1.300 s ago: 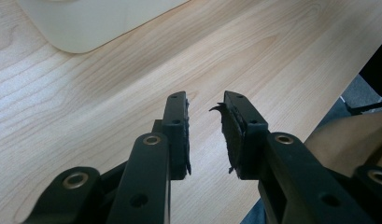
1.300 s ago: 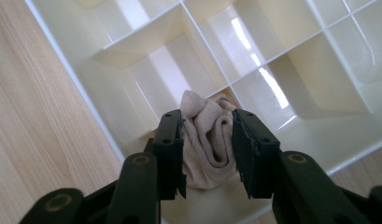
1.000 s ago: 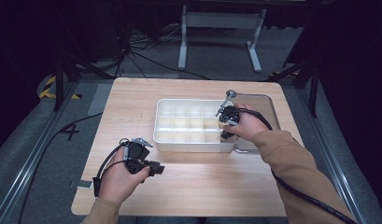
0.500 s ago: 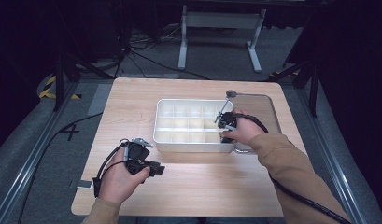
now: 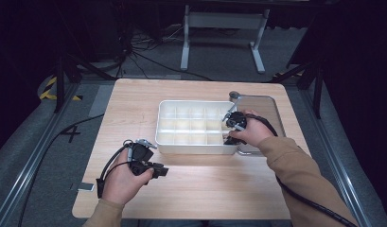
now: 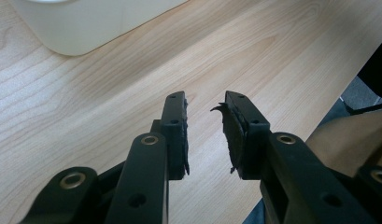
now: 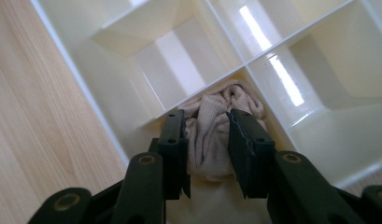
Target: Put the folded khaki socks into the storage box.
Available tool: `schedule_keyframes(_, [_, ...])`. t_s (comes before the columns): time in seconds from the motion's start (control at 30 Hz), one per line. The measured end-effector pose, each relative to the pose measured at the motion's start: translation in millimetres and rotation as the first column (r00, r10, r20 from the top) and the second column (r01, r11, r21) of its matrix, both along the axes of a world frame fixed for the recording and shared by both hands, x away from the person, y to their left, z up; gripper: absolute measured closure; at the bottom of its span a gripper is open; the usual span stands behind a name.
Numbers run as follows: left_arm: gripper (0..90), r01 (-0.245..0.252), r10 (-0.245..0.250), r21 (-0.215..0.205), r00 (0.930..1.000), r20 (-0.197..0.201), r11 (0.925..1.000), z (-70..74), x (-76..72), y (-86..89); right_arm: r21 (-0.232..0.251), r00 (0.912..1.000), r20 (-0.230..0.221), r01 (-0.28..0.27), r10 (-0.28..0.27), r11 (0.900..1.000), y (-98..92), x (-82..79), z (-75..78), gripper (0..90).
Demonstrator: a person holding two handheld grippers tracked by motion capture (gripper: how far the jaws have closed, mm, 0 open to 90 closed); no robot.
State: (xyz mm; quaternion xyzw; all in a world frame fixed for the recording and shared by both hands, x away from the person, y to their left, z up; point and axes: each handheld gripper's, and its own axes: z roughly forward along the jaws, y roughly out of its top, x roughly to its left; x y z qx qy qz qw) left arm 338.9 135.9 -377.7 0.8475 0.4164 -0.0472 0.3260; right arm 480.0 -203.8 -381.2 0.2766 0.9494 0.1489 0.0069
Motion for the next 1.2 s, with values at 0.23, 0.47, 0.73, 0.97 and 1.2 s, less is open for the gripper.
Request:
schedule_keyframes(0.23, [70.0,0.007,-0.007,-0.003,1.0000,0.002,1.0000,0.6,1.2,-1.9,0.120,0.9976,0.059,0.028,-0.036,0.992,-13.6,-6.4,18.2,64.9])
schedule_keyframes(0.47, [69.6,0.004,-0.004,-0.003,1.0000,0.003,1.0000,0.3,0.2,-2.1,0.202,0.9911,0.119,0.035,-0.060,0.979,-30.5,-24.2,42.3,60.9])
schedule_keyframes(0.73, [69.0,0.006,-0.006,-0.002,1.0000,0.006,1.0000,0.8,-1.6,-0.9,0.244,0.9870,0.154,0.008,-0.047,0.970,-40.8,-46.2,55.6,58.7])
schedule_keyframes(0.97, [68.7,0.011,-0.011,-0.004,0.9999,-0.001,0.9999,0.5,-1.4,-1.6,0.294,0.9836,0.173,0.000,-0.053,0.956,-54.8,-70.6,56.3,55.7])
schedule_keyframes(1.2, [68.4,0.020,-0.020,-0.018,0.9997,0.012,0.9996,1.7,-2.5,-4.2,0.351,0.9814,0.184,-0.014,-0.055,0.936,-63.7,-90.1,55.3,51.5])
